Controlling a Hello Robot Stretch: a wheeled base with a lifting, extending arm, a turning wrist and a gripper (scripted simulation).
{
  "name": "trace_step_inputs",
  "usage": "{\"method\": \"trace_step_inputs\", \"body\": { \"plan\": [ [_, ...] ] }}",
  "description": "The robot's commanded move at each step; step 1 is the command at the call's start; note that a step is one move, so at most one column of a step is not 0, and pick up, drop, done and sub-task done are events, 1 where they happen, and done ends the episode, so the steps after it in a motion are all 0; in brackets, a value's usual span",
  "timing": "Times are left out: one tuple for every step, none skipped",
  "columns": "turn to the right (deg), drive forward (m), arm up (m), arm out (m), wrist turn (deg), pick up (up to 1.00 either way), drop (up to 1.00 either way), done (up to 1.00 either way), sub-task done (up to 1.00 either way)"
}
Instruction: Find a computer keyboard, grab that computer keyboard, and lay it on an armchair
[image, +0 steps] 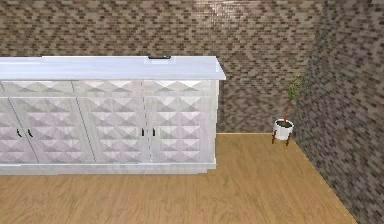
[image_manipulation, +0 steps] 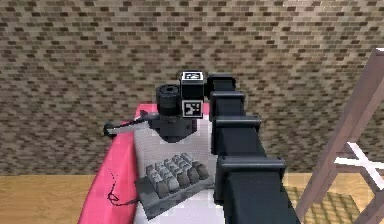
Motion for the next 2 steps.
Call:
{"method": "trace_step_inputs", "body": {
  "plan": [
    [0.0, 0.0, -0.14, 0.0, 0.0, 0.0, 0.0, 0.0, 0.0],
    [0.0, 0.0, -0.32, 0.0, 0.0, 0.0, 0.0, 0.0, 0.0]
  ]
}}
